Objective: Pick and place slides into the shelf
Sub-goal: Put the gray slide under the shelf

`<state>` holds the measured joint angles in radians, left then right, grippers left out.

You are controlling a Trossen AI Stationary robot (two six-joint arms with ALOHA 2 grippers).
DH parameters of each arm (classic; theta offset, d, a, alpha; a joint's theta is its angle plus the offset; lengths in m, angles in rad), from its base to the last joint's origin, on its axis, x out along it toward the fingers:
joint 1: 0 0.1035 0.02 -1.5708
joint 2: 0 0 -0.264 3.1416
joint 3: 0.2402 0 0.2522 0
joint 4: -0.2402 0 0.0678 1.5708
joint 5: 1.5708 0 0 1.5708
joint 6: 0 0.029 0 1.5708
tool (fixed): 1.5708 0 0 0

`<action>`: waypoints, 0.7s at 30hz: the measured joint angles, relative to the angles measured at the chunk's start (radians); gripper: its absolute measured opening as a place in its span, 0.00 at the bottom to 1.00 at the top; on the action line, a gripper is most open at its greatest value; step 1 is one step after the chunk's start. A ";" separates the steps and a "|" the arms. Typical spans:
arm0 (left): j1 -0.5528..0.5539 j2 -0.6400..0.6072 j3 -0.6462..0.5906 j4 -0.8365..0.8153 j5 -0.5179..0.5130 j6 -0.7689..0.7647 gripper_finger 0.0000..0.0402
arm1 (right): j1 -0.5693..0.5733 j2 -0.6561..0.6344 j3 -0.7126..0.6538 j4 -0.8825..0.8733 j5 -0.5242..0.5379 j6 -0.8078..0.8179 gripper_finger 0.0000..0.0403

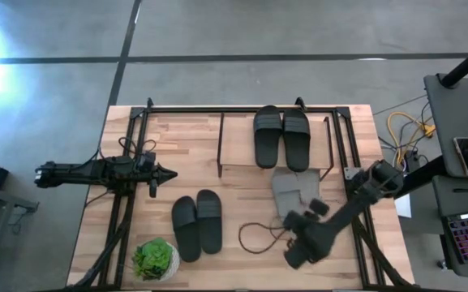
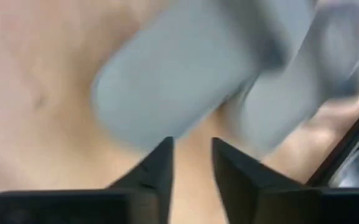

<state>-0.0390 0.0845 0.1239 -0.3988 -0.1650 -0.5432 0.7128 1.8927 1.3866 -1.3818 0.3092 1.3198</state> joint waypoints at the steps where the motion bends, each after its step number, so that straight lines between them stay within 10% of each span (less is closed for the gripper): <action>1: 0.000 0.000 0.000 0.000 0.000 0.000 0.00 | 0.020 0.000 0.003 0.010 -0.037 0.062 0.15; 10: 0.000 0.000 0.000 0.000 0.000 0.000 0.00 | 0.073 0.000 -0.005 0.078 -0.232 0.721 0.03; 21: 0.000 0.000 0.000 0.000 0.000 0.000 0.00 | -0.009 -0.008 -0.053 0.375 -0.184 0.704 0.03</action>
<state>-0.0388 0.0845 0.1239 -0.3988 -0.1650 -0.5431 0.7037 1.8843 1.3338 -1.0072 0.1251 2.0236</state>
